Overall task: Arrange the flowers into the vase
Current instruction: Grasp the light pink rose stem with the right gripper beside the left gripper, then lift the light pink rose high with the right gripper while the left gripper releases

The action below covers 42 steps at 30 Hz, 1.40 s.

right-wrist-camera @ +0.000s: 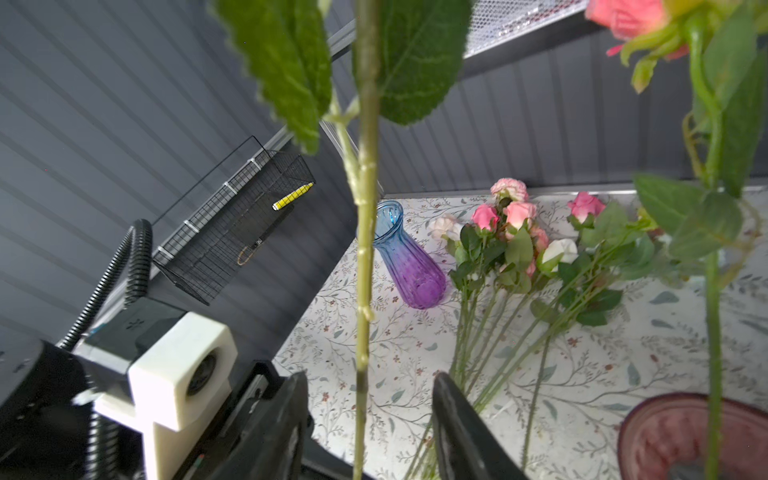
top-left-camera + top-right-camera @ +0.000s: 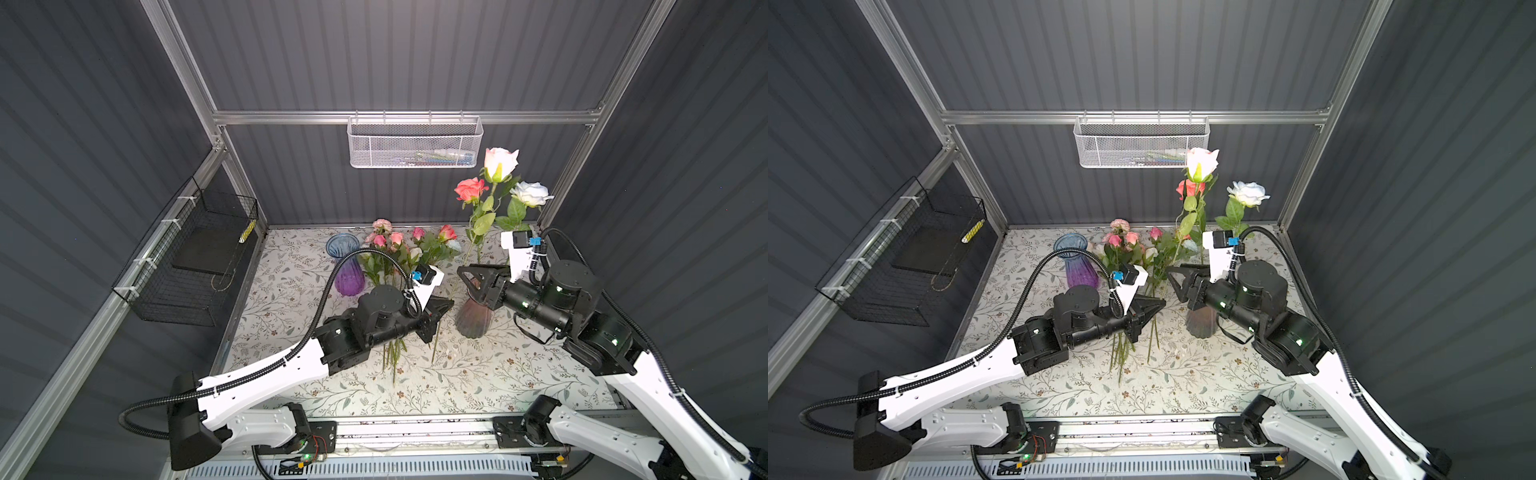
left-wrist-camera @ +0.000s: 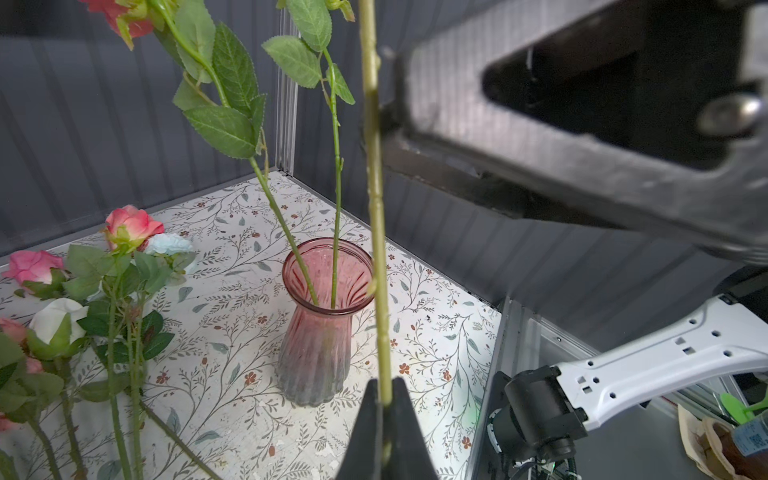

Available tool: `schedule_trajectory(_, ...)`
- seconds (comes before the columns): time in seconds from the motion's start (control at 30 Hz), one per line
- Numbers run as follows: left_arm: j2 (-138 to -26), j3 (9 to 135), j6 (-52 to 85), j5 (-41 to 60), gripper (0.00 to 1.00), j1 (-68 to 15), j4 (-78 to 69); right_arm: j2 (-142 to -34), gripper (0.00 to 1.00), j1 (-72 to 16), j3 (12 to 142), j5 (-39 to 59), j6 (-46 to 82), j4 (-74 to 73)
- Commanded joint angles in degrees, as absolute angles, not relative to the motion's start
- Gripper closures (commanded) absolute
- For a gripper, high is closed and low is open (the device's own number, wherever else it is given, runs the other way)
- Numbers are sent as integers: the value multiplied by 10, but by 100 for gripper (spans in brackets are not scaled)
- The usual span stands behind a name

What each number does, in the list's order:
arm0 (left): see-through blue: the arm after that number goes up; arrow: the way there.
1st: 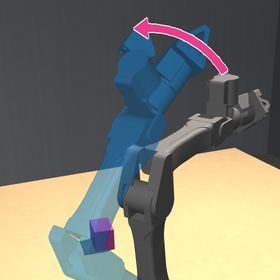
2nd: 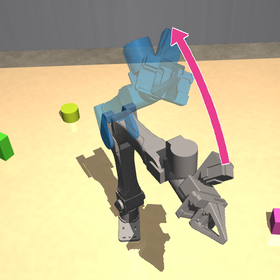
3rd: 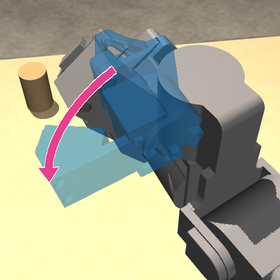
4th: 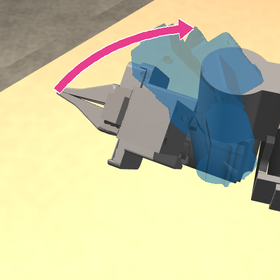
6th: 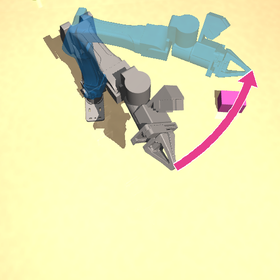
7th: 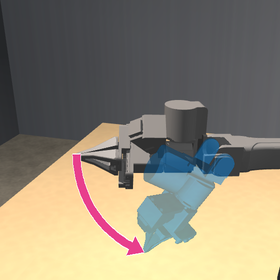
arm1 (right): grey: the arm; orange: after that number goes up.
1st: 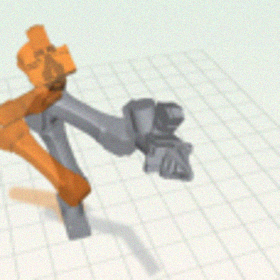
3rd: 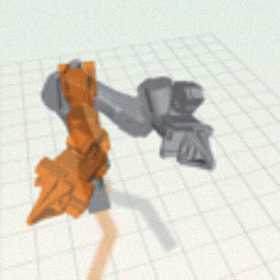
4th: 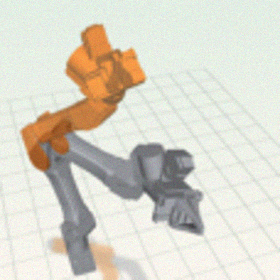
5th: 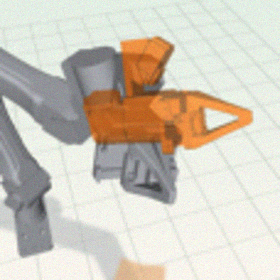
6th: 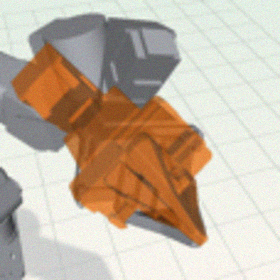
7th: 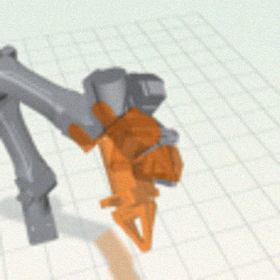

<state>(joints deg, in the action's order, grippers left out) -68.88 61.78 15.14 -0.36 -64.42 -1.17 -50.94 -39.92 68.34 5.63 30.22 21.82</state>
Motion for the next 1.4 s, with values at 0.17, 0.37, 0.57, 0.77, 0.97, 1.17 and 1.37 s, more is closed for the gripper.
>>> schedule_trajectory(0.17, -688, 625, 156, 2, 100, -649, -28, -530, 86, -402, 703, 46, 291, 190)
schedule_trajectory(0.37, -686, 620, 158, -16, 90, -649, -26, -522, 99, -402, 696, 36, 288, 183)
schedule_trajectory(0.57, -651, 602, 146, -70, 32, -649, -12, -528, 100, -403, 710, 10, 259, 201)
schedule_trajectory(0.77, -561, 544, 140, -167, 20, -649, 14, -525, 100, -401, 756, -119, 173, 235)
schedule_trajectory(0.97, -509, 513, 143, -200, 19, -649, 32, -532, 100, -399, 806, -236, 80, 198)
schedule_trajectory(1.17, -504, 512, 139, -206, 19, -649, 40, -549, 100, -374, 778, -314, 24, 127)
schedule_trajectory(1.37, -500, 505, 138, -208, 19, -649, 38, -550, 100, -320, 702, -300, 79, 101)
